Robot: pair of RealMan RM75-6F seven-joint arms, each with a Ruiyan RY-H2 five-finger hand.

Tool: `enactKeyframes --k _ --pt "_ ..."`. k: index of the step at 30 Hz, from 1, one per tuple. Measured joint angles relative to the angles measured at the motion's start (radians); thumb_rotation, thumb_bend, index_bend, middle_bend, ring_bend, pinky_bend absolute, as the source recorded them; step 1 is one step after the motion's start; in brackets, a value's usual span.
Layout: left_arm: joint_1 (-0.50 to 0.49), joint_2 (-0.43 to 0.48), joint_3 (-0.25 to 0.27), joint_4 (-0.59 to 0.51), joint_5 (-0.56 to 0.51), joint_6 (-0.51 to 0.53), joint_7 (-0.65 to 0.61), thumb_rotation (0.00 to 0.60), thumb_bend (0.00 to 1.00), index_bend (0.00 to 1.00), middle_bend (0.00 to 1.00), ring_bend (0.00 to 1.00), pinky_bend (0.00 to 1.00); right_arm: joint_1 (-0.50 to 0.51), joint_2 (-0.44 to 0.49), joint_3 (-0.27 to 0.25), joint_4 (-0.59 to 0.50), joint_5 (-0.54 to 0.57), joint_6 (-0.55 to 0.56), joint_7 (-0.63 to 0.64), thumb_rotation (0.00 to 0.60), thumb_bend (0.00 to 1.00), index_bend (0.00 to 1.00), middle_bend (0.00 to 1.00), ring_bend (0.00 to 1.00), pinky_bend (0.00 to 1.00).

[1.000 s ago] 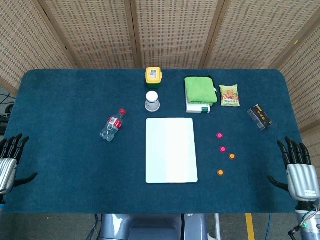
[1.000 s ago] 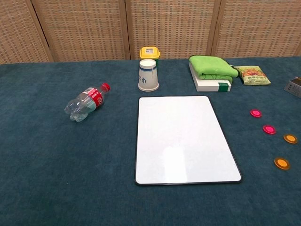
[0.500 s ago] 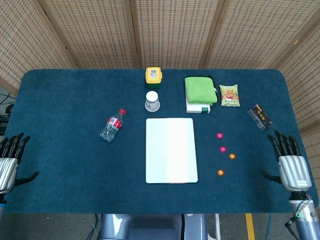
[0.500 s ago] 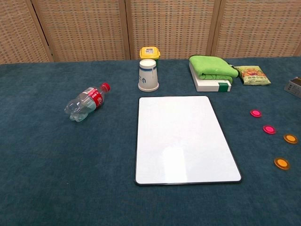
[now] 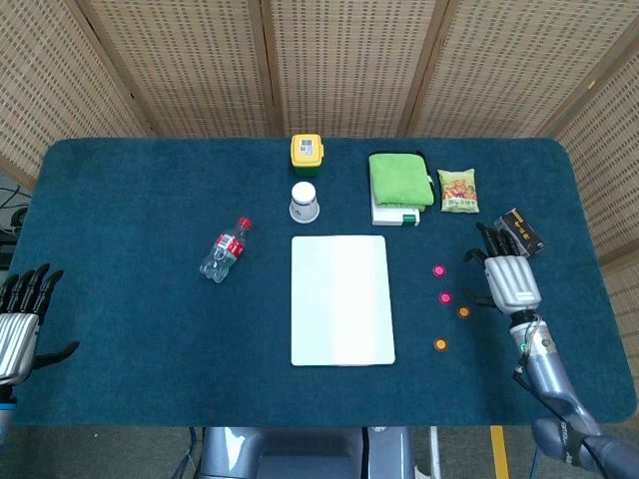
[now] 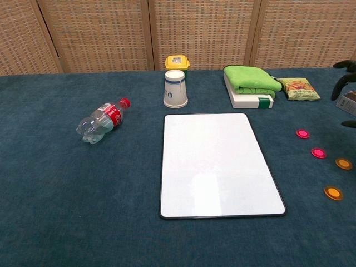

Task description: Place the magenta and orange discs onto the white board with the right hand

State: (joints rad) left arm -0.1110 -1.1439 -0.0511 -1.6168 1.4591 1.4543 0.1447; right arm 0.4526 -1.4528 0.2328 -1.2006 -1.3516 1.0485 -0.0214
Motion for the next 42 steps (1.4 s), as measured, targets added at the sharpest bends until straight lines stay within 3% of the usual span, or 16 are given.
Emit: enactKeyframes --k 6,21,42 --pt "-0.009 0.0 -0.003 -0.001 -0.006 -0.015 0.001 0.6 0.0 0.0 0.0 0.0 0.0 0.085 -0.104 0.014 0.15 0.104 -0.147 -0.04 0.6 0.31 0.39 0.0 0.0 0.0" --pt "-0.028 0.0 -0.003 -0.025 -0.024 -0.051 0.022 0.6 0.0 0.0 0.0 0.0 0.0 0.193 -0.25 0.017 0.392 0.162 -0.254 -0.069 0.6 0.36 0.39 0.0 0.0 0.0" --pt "-0.033 0.001 0.0 -0.039 -0.036 -0.057 0.036 0.6 0.0 0.0 0.0 0.0 0.0 0.202 -0.224 0.003 0.335 0.192 -0.274 -0.089 0.6 0.36 0.4 0.0 0.0 0.0"
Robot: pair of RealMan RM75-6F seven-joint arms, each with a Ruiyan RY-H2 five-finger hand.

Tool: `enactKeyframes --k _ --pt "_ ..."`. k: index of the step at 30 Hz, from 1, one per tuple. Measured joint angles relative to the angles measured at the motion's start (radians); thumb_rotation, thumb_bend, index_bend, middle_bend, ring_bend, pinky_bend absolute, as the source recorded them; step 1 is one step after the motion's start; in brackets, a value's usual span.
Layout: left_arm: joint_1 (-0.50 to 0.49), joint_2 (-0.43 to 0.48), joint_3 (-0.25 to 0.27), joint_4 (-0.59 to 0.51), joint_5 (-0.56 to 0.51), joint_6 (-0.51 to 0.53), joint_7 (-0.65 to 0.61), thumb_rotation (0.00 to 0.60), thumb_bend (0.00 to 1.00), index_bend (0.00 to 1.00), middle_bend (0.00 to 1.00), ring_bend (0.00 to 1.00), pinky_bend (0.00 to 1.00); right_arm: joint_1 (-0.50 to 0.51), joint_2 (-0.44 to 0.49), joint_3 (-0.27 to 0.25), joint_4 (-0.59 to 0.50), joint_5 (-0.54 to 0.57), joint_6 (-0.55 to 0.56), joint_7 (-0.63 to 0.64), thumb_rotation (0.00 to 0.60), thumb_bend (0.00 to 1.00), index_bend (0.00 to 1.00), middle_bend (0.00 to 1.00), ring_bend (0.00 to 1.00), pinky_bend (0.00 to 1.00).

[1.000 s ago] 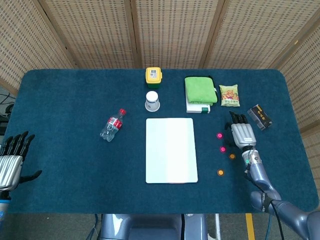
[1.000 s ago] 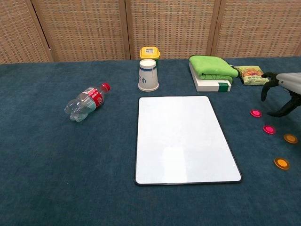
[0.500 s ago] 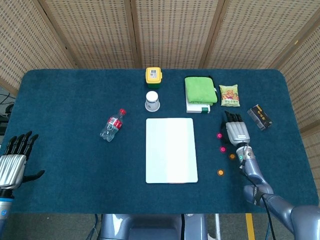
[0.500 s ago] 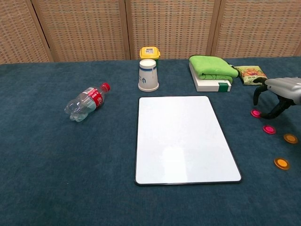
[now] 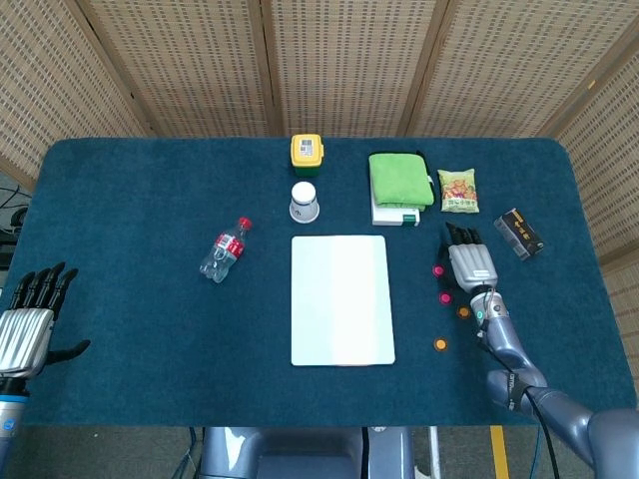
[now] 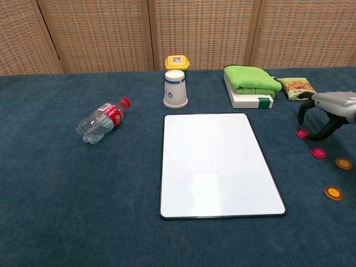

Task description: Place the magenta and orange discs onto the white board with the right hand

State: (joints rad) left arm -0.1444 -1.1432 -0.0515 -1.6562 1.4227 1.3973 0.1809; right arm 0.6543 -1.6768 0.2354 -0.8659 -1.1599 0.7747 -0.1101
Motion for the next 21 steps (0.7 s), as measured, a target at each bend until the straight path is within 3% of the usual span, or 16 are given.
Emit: enactKeyframes --k 21 --pt "-0.001 0.002 0.002 -0.001 -0.003 0.0 -0.005 0.6 0.0 0.0 0.0 0.0 0.0 0.012 -0.019 -0.019 0.005 0.013 -0.005 -0.023 0.6 0.36 0.42 0.0 0.0 0.0"
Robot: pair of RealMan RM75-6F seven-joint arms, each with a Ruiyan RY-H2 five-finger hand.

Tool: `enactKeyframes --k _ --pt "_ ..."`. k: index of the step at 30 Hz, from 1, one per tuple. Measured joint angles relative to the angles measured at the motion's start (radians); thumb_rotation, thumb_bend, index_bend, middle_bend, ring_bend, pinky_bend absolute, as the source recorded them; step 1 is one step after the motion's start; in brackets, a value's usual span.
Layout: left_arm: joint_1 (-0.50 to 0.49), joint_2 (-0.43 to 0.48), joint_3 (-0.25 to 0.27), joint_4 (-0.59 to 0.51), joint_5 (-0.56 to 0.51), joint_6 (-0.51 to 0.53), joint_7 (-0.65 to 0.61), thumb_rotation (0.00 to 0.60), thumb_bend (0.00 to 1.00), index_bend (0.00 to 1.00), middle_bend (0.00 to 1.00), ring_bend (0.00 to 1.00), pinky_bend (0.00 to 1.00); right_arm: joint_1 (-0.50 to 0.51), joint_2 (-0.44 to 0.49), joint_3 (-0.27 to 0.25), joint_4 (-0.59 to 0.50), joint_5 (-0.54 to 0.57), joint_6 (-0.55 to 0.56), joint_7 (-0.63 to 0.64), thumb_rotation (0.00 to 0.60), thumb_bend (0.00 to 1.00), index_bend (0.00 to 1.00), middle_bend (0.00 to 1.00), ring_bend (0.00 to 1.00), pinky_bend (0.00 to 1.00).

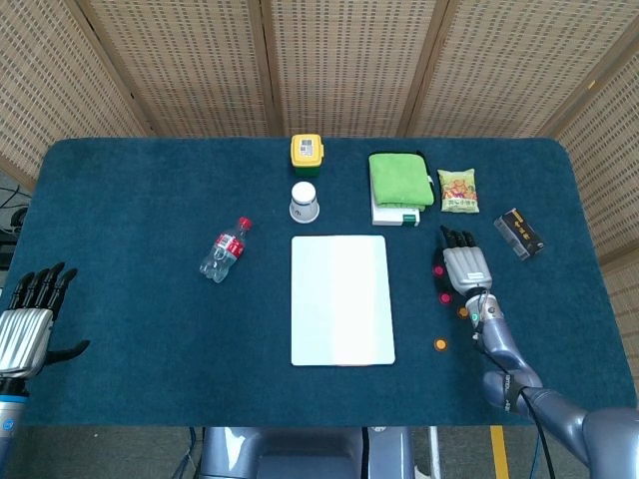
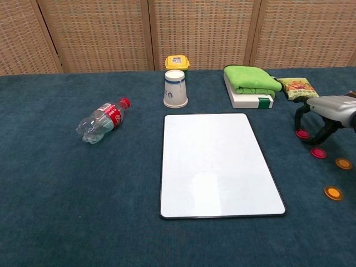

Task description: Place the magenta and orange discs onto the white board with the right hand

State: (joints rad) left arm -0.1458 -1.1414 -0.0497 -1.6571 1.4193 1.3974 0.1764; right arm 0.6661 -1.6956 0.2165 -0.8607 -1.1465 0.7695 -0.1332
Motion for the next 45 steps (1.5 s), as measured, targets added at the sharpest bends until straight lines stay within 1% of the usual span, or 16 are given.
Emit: enactKeyframes --k 6,8,16,20,25,29,33,36,41,45 --pt "0.0 0.0 0.0 -0.001 -0.003 -0.001 0.001 0.6 0.0 0.0 0.0 0.0 0.0 0.003 -0.01 -0.005 0.021 -0.004 -0.002 0.007 0.6 0.36 0.48 0.0 0.0 0.0" --pt "-0.001 0.0 0.0 -0.002 -0.004 -0.002 0.001 0.6 0.0 0.0 0.0 0.0 0.0 0.004 -0.013 -0.005 0.027 -0.003 -0.004 0.008 0.6 0.38 0.49 0.0 0.0 0.0" --pt "-0.001 0.002 0.001 -0.006 -0.008 -0.005 0.0 0.6 0.0 0.0 0.0 0.0 0.0 0.007 -0.014 -0.006 0.03 -0.005 -0.004 0.012 0.6 0.39 0.49 0.0 0.0 0.0" --pt "-0.003 0.002 0.001 -0.009 -0.008 -0.007 0.001 0.6 0.0 0.0 0.0 0.0 0.0 0.014 0.001 0.0 -0.011 -0.012 0.006 0.007 0.6 0.39 0.49 0.0 0.0 0.0" --pt "-0.004 0.003 0.001 -0.011 -0.009 -0.01 0.0 0.6 0.0 0.0 0.0 0.0 0.0 0.045 0.026 0.025 -0.111 -0.002 0.009 -0.031 0.6 0.39 0.49 0.0 0.0 0.0" --pt "-0.005 0.003 0.001 -0.01 -0.012 -0.013 -0.003 0.6 0.0 0.0 0.0 0.0 0.0 0.086 0.037 0.052 -0.189 0.023 0.007 -0.106 0.6 0.39 0.49 0.0 0.0 0.0" --pt "-0.005 0.006 0.001 -0.009 -0.016 -0.016 -0.011 0.6 0.0 0.0 0.0 0.0 0.0 0.136 0.031 0.076 -0.265 0.067 0.015 -0.216 0.6 0.39 0.49 0.0 0.0 0.0" --pt "-0.005 0.01 0.002 -0.009 -0.018 -0.019 -0.019 0.6 0.0 0.0 0.0 0.0 0.0 0.174 0.013 0.083 -0.32 0.104 0.023 -0.307 0.6 0.39 0.49 0.0 0.0 0.0" --pt "-0.005 0.014 0.004 -0.008 -0.017 -0.022 -0.031 0.6 0.0 0.0 0.0 0.0 0.0 0.228 -0.038 0.076 -0.4 0.172 0.051 -0.445 0.6 0.39 0.49 0.0 0.0 0.0" --pt "-0.005 0.017 0.005 -0.006 -0.014 -0.024 -0.039 0.6 0.0 0.0 0.0 0.0 0.0 0.261 -0.088 0.05 -0.445 0.207 0.08 -0.518 0.6 0.38 0.48 0.0 0.0 0.0"
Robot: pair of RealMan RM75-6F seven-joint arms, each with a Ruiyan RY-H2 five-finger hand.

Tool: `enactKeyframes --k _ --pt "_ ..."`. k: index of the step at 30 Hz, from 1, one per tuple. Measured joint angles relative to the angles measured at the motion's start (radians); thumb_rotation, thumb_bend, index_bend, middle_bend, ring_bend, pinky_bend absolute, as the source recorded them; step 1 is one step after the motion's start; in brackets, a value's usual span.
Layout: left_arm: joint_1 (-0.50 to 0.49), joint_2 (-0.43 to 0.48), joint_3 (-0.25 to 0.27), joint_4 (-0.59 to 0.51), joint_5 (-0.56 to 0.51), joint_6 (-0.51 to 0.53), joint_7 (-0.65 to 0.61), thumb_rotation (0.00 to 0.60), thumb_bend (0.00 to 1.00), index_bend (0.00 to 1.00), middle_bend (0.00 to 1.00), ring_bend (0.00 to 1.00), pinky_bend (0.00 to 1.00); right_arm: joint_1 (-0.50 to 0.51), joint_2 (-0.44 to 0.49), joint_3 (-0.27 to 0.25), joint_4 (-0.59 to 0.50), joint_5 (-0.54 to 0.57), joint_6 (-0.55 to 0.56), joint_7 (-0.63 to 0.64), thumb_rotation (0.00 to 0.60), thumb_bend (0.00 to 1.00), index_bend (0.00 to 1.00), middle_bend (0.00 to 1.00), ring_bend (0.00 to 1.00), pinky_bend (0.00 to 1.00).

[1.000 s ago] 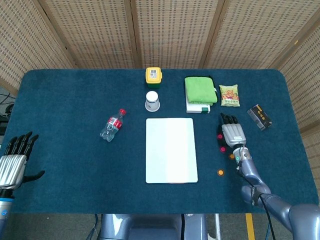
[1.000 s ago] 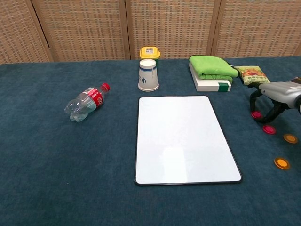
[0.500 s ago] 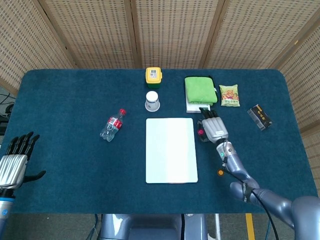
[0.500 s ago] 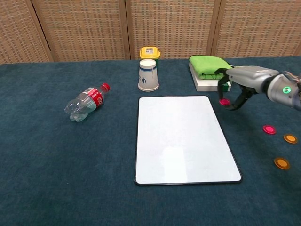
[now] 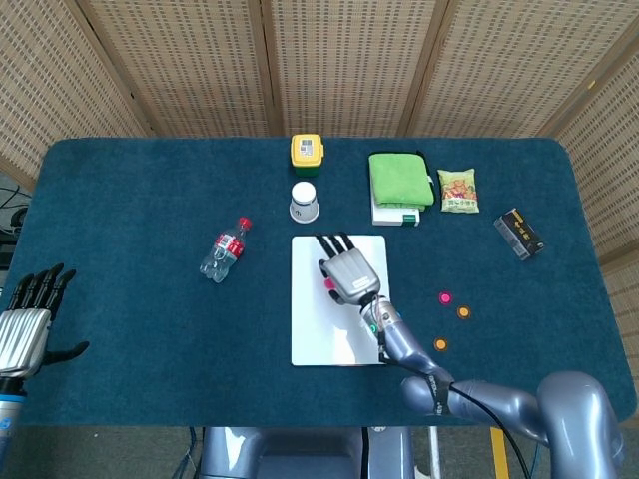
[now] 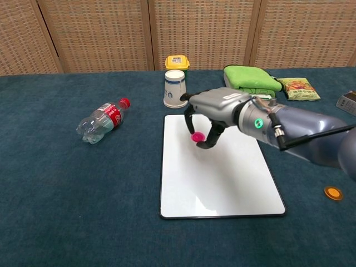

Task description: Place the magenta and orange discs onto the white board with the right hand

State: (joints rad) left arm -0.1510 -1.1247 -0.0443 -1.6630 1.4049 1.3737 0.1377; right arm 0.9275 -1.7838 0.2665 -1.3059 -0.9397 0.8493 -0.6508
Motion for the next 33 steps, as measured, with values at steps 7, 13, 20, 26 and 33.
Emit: enactKeyframes --k 7,13,20,26,33 --pt "0.0 0.003 0.001 0.001 0.003 0.0 -0.014 0.6 0.0 0.0 0.0 0.0 0.0 0.026 -0.038 -0.031 -0.024 0.027 0.03 -0.055 0.6 0.1 0.05 0.0 0.0 0.0" --pt "0.001 0.006 0.002 0.001 0.003 -0.002 -0.021 0.6 0.0 0.0 0.0 0.0 0.0 0.019 0.009 -0.026 -0.084 0.045 0.066 -0.065 0.6 0.17 0.18 0.0 0.0 0.0" --pt "0.0 0.006 0.005 -0.001 0.007 -0.003 -0.021 0.6 0.0 0.0 0.0 0.0 0.0 -0.053 0.158 -0.053 -0.175 0.002 0.139 -0.026 0.6 0.31 0.38 0.0 0.0 0.0" --pt "0.0 0.005 0.005 -0.004 0.009 -0.002 -0.013 0.6 0.0 0.0 0.0 0.0 0.0 -0.148 0.284 -0.102 -0.197 -0.051 0.181 0.083 0.6 0.36 0.42 0.0 0.0 0.0" --pt "-0.002 0.002 0.006 -0.009 0.009 -0.002 -0.004 0.6 0.0 0.0 0.0 0.0 0.0 -0.229 0.336 -0.154 -0.154 -0.079 0.181 0.2 0.6 0.36 0.42 0.0 0.0 0.0"
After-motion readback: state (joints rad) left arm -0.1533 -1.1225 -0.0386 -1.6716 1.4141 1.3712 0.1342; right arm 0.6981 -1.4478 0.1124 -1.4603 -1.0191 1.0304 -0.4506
